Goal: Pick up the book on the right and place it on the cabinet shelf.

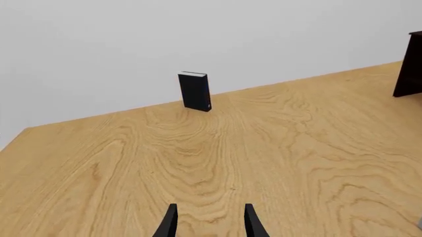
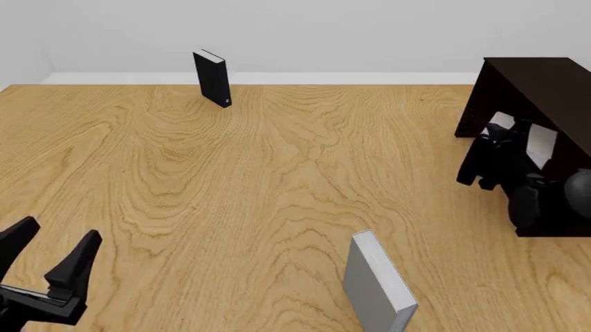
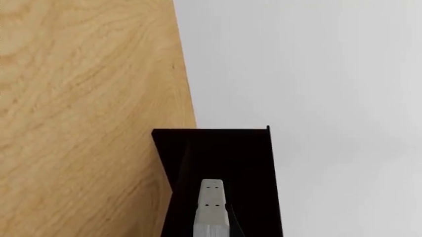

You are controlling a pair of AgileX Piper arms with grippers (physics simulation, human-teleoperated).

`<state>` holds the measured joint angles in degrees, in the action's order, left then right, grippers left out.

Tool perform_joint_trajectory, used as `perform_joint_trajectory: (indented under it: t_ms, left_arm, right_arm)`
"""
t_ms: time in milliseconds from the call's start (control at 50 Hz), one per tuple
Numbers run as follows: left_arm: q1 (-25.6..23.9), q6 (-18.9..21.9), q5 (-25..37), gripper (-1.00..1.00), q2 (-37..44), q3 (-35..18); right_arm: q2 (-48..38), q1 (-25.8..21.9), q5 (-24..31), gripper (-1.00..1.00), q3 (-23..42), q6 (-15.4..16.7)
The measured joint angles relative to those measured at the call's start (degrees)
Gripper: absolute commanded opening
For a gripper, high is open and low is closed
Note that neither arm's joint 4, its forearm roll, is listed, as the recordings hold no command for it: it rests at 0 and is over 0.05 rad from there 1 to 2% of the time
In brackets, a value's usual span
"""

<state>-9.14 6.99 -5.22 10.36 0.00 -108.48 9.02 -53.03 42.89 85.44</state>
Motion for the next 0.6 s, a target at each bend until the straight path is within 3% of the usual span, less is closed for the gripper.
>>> perform_joint_trajectory:
  t_ms: [600]
  left_arm:
    - [0.4,0.8,-2.3,1.0,2.9,0.0]
  right_arm:
    - [-2.4,0.6,3.5,-1.0,4.3,1.4]
